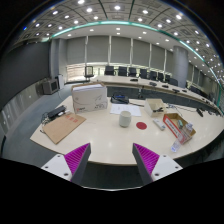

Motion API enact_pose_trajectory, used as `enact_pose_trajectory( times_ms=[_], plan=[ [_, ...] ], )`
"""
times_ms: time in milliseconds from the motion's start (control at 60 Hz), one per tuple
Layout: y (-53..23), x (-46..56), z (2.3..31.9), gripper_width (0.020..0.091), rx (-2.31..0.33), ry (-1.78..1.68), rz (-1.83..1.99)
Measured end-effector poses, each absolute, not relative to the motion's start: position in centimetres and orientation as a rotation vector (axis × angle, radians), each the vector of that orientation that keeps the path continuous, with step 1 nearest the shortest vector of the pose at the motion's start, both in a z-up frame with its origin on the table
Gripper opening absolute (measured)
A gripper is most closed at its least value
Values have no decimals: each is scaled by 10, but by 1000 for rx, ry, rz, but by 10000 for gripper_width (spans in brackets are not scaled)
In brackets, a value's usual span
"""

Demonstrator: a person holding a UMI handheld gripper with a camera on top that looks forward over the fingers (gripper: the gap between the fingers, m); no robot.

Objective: Pour water

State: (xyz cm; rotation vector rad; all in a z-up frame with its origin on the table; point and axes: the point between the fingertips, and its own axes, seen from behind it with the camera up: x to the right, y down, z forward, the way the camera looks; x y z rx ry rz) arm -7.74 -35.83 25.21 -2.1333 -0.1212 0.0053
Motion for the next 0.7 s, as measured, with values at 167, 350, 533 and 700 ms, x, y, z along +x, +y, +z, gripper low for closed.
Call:
enact_pose_trajectory(
  times_ms=[167,350,533,700],
  plan=[
    [-355,-41,243,859,-2137,-75,-33],
    [-352,42,225,859,-2133,-13,-100],
    [-352,141,202,860,-2118,92,-183],
    [-341,222,183,859,-2081,135,-215]
  ],
)
